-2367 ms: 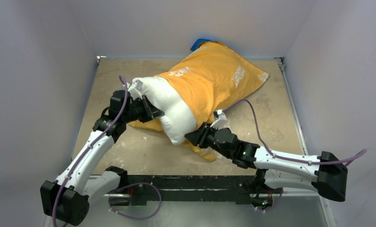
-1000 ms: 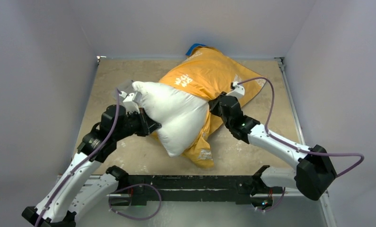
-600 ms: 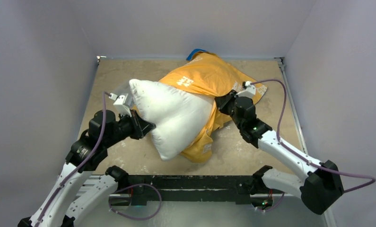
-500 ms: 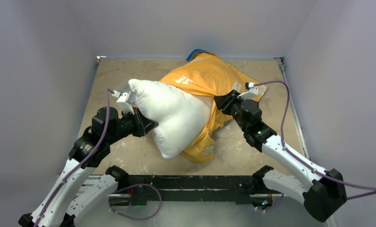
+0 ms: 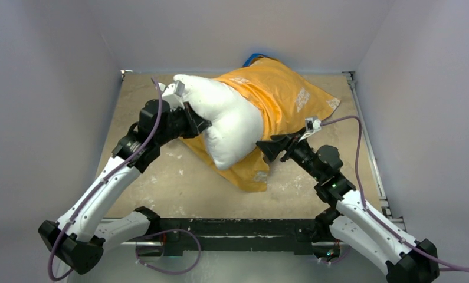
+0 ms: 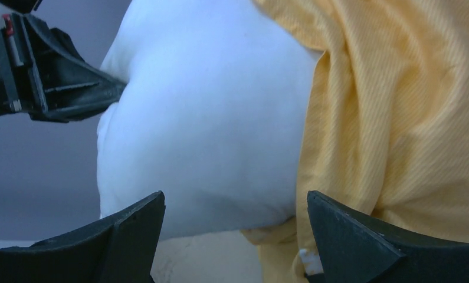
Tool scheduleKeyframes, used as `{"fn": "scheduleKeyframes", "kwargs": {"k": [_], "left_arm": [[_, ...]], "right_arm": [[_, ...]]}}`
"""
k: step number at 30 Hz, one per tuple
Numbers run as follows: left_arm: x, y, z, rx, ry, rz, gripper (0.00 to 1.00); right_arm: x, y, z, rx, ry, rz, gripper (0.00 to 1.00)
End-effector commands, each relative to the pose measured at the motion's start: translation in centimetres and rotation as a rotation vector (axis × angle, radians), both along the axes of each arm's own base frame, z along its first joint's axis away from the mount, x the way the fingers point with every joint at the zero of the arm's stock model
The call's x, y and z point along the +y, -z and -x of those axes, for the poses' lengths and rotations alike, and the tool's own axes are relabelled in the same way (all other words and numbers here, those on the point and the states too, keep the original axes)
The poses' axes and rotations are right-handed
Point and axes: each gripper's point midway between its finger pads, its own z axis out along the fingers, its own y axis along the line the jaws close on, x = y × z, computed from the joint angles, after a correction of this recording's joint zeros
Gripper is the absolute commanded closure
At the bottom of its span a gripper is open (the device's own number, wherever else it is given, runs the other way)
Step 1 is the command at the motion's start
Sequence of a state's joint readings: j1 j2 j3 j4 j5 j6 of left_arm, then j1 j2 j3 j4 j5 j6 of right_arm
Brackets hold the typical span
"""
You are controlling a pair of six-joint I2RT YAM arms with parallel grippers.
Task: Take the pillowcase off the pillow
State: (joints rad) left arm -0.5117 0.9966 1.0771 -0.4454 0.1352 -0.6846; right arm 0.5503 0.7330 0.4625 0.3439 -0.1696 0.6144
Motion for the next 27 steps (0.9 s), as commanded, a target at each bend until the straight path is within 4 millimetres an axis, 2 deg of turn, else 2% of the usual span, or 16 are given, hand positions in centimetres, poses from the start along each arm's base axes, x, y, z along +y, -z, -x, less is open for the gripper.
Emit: {"fn": "scheduleKeyframes", "kwargs": {"k": [1, 5, 10, 13, 15, 17, 18, 19, 24, 27], "left_arm": [[-1.3, -10.0, -2.8, -0.248, -0.032, 0.186, 1.00], [-2.5, -11.8, -2.4, -0.263, 0.038, 0.227, 1.00], [-2.7, -11.7, -0.2, -0.248, 0.111, 0.228, 1.00], [-2.2, -10.9, 1.3, -0.229, 0.139, 0.203, 1.00], [-1.6, -9.7, 2.2, -0.209, 0.146, 0.169, 1.00], [-0.8, -8.3, 3.2, -0.187, 0.143, 0.127, 1.00], [-0.3, -7.5, 3.7, -0.174, 0.138, 0.103, 1.00], [0.3, -6.9, 4.3, -0.166, 0.132, 0.079, 1.00], [4.3, -4.3, 7.4, -0.151, 0.051, -0.032, 1.00], [6.5, -3.1, 9.1, -0.143, 0.006, -0.084, 1.00]], "right_arm": [[0.2, 0.8, 1.1, 0.015, -0.043, -0.011, 0.08], [0.7, 3.8, 0.6, 0.110, -0.040, -0.021, 0.12], [1.6, 6.6, -1.1, 0.205, -0.021, -0.037, 0.24], [1.3, 7.6, -3.1, 0.243, 0.060, -0.045, 0.44], [0.9, 7.8, -4.4, 0.257, 0.125, -0.051, 0.63], [0.3, 8.3, -5.8, 0.286, 0.201, -0.051, 0.87], [-0.2, 8.5, -6.4, 0.298, 0.245, -0.051, 0.96], [-0.7, 8.6, -7.0, 0.312, 0.282, -0.051, 1.00], [-3.0, 9.7, -8.7, 0.353, 0.414, -0.038, 1.00], [-5.1, 10.5, -9.7, 0.374, 0.484, -0.033, 1.00]]}}
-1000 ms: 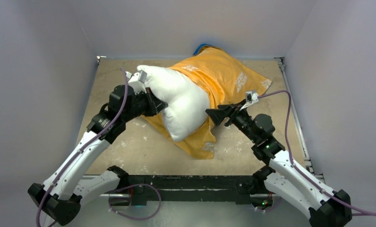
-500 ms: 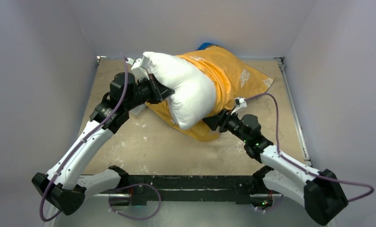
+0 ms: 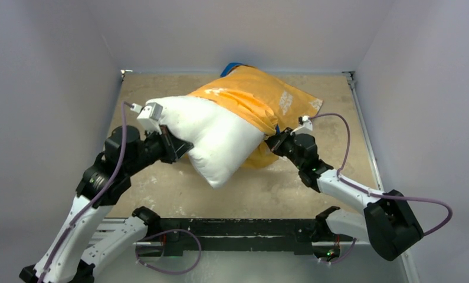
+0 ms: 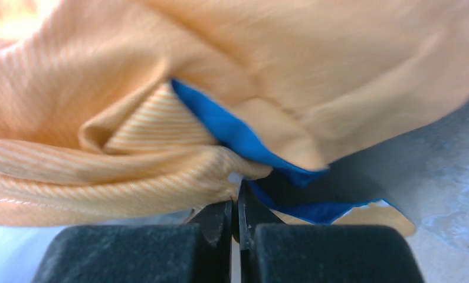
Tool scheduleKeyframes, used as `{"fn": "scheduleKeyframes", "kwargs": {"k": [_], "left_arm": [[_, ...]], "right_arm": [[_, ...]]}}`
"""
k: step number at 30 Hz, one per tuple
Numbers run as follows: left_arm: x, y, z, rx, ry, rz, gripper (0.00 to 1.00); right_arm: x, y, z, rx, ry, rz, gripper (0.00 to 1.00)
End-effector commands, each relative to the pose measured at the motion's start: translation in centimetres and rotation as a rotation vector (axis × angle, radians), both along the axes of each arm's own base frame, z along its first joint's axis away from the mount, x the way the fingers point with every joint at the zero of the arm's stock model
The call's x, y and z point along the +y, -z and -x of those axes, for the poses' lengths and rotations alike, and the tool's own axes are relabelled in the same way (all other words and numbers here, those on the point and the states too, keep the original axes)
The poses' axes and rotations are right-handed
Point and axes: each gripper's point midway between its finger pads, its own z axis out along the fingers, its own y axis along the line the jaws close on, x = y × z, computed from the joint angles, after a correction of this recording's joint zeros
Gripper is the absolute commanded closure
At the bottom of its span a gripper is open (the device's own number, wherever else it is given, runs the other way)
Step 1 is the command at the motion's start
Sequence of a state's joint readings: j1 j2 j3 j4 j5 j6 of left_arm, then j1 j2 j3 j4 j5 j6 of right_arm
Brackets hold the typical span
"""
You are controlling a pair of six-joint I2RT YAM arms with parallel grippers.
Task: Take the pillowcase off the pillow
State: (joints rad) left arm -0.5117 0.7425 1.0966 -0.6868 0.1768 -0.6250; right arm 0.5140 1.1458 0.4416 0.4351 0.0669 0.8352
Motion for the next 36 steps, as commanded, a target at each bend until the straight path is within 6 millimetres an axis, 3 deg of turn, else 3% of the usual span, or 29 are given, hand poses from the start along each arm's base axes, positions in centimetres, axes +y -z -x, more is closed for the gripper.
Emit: {"fn": "scheduleKeyframes", "kwargs": {"k": [1, 4, 7, 11, 14, 17, 22, 24, 27, 31, 34, 36], "left_arm": [[3.6, -0.3, 2.4, -0.087, -0.062, -0.082, 1.00], [4.1, 1.2, 3.6, -0.079, -0.039, -0.109, 1.00], [2.1, 3.5, 4.5, -0.039, 0.085, -0.087, 1.00], [-1.3, 6.1, 4.6, 0.059, 0.234, -0.010, 1.00], [-3.1, 5.5, 4.1, 0.040, 0.285, 0.081, 1.00], [-4.2, 5.0, 3.2, 0.023, 0.302, 0.136, 1.00], [-7.0, 5.0, 2.6, 0.039, 0.357, 0.259, 1.00], [-8.8, 5.6, 2.7, 0.036, 0.362, 0.271, 1.00], [-13.1, 7.1, 4.6, 0.036, 0.416, 0.228, 1.00], [-18.8, 10.5, 7.4, 0.040, 0.482, 0.055, 0.99], [-21.9, 11.1, 9.1, 0.026, 0.534, -0.024, 0.83], [-22.9, 11.3, 9.4, 0.019, 0.546, -0.082, 0.65]], "right_arm": [[-4.3, -1.2, -3.2, -0.029, 0.204, 0.004, 1.00], [-4.9, -1.4, -3.9, -0.035, 0.214, 0.036, 1.00], [-4.4, -3.2, -4.1, -0.077, 0.171, 0.063, 0.97], [-4.9, -8.8, -3.2, -0.217, 0.141, 0.093, 0.73], [-5.1, -12.4, -1.8, -0.299, 0.108, 0.108, 0.53], [-4.9, -15.0, -0.6, -0.344, 0.061, 0.122, 0.34], [-3.1, -17.8, 1.4, -0.409, -0.083, 0.121, 0.16], [-2.0, -18.5, 2.2, -0.433, -0.162, 0.110, 0.13], [-1.3, -18.9, 2.4, -0.445, -0.208, 0.107, 0.11], [-1.0, -18.5, 2.0, -0.437, -0.217, 0.120, 0.10], [-0.9, -17.8, 1.9, -0.421, -0.227, 0.129, 0.09], [-0.8, -17.2, 2.0, -0.407, -0.236, 0.138, 0.07]]}}
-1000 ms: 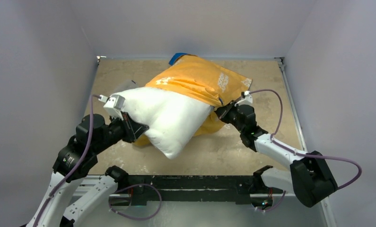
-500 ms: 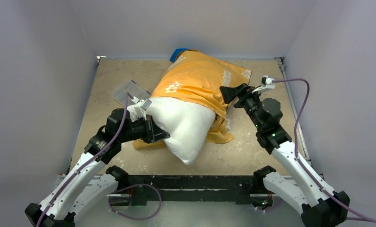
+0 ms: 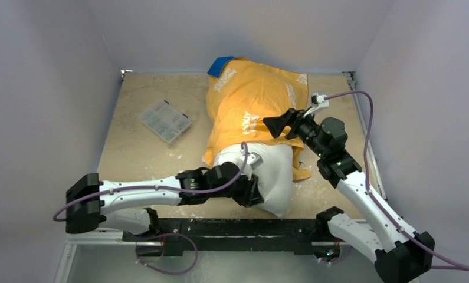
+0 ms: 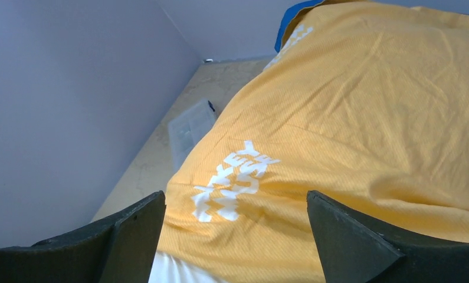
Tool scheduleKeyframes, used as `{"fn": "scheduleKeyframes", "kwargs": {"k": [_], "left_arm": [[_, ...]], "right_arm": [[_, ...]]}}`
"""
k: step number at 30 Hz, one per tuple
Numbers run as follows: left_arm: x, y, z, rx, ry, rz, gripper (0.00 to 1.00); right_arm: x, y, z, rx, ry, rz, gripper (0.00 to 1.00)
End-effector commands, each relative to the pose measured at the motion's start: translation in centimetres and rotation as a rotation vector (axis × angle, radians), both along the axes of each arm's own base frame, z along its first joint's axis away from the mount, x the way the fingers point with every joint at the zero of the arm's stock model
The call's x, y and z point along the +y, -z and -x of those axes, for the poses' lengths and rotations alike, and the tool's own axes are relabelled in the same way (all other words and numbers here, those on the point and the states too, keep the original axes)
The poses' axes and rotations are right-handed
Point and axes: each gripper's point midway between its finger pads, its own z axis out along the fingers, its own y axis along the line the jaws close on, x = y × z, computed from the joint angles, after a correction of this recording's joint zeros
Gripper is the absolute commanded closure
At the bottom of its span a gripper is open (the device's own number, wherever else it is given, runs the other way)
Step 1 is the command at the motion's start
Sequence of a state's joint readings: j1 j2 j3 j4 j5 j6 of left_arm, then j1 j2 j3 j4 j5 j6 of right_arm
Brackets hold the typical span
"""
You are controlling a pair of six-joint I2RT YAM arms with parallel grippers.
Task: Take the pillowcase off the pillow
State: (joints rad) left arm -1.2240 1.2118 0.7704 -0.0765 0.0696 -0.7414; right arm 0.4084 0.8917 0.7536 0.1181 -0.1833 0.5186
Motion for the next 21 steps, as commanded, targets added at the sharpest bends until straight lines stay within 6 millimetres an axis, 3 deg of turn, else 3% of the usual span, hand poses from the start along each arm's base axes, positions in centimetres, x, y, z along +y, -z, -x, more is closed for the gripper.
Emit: {"fn": "scheduleKeyframes", "kwargs": {"k": [1, 4, 5, 10, 14, 17, 21], "left_arm": [[-3.7, -5.1, -1.0, -0.155, -0.010, 0.050, 0.54], [-4.0, -6.7, -1.2, -0.194, 0.004, 0.016, 0.26], [-3.9, -7.5, -1.4, -0.209, 0.005, 0.013, 0.23], [-2.3, -12.4, -1.9, -0.281, -0.011, 0.028, 0.19], [0.9, -16.1, -3.5, -0.343, -0.136, 0.035, 0.19], [4.7, -16.4, -6.3, -0.388, -0.313, -0.022, 0.19], [8.5, -14.1, -10.2, -0.323, -0.439, -0.039, 0.20]], "right_arm": [[0.5, -1.4, 0.5, -0.043, -0.045, 0.021, 0.07], [0.4, -0.5, 0.7, -0.028, -0.047, 0.033, 0.06], [0.3, -0.3, 0.7, -0.024, -0.045, 0.037, 0.06], [0.6, 0.5, 0.7, -0.010, -0.060, 0.045, 0.05], [0.8, 0.7, 0.5, -0.004, -0.066, 0.052, 0.04], [1.5, 0.8, 0.8, 0.006, -0.088, 0.051, 0.03], [3.0, 1.0, 1.5, 0.034, -0.109, 0.033, 0.03]]}}
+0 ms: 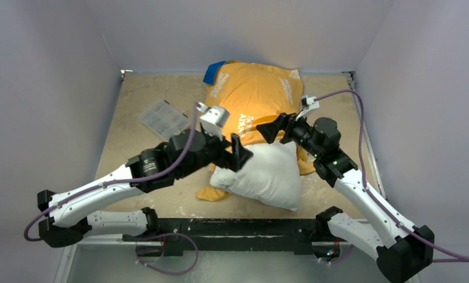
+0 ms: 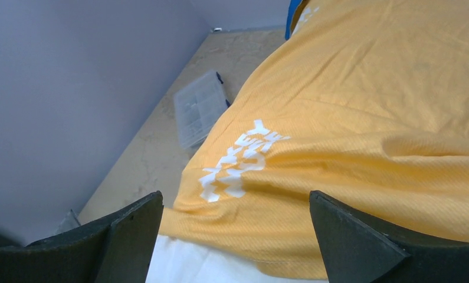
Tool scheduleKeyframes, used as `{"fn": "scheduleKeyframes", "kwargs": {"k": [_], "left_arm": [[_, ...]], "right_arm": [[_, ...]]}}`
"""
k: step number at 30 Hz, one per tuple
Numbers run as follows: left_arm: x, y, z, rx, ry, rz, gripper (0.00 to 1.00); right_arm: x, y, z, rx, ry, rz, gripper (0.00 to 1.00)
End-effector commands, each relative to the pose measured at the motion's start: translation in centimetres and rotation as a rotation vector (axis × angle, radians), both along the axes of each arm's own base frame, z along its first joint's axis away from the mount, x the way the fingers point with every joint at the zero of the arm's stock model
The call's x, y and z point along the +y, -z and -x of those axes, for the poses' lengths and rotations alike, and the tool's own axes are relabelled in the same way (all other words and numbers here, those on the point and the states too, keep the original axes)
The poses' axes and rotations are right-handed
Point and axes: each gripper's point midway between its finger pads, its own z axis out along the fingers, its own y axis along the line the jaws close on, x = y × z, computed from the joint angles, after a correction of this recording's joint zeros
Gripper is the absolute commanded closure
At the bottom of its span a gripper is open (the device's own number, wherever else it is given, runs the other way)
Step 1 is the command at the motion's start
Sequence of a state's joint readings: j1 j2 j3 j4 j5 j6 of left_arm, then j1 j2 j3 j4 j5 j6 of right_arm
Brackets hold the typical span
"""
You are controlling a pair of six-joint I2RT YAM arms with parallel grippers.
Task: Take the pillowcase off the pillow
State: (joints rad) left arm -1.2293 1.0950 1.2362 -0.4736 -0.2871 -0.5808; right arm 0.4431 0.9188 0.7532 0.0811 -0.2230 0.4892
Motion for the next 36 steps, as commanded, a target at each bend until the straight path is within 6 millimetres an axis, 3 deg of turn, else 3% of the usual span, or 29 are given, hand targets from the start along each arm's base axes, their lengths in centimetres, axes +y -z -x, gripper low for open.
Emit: {"fn": "scheduleKeyframes", "kwargs": {"k": [1, 4, 9, 14, 18, 25, 29, 36], "left_arm": [[5.9, 3.5, -5.8, 0.037, -0.252, -0.062, 0.20], [8.3, 6.3, -8.0, 0.078, -0.347, -0.076, 0.20], [9.6, 9.9, -10.6, 0.172, -0.392, -0.005, 0.24], [8.5, 11.1, -12.1, 0.250, -0.340, 0.132, 0.26], [7.4, 13.1, -12.0, 0.333, -0.275, 0.198, 0.29], [6.7, 14.5, -11.0, 0.395, -0.222, 0.280, 0.35], [6.6, 14.7, -10.9, 0.400, -0.210, 0.280, 0.41], [6.2, 15.2, -10.6, 0.412, -0.184, 0.284, 0.49]], "right_arm": [[2.1, -0.7, 0.9, 0.006, -0.040, -0.018, 0.03], [4.7, 0.0, 2.0, 0.064, -0.062, -0.015, 0.03], [8.0, 1.2, 4.1, 0.172, -0.076, 0.008, 0.03], [10.9, 0.7, 7.4, 0.232, -0.134, 0.004, 0.02], [12.2, 4.0, 9.6, 0.343, -0.113, 0.101, 0.01], [12.3, 10.5, 12.2, 0.525, -0.041, 0.261, 0.01], [10.3, 14.7, 12.0, 0.613, 0.097, 0.366, 0.01], [7.2, 19.4, 11.1, 0.680, 0.328, 0.521, 0.03]]}}
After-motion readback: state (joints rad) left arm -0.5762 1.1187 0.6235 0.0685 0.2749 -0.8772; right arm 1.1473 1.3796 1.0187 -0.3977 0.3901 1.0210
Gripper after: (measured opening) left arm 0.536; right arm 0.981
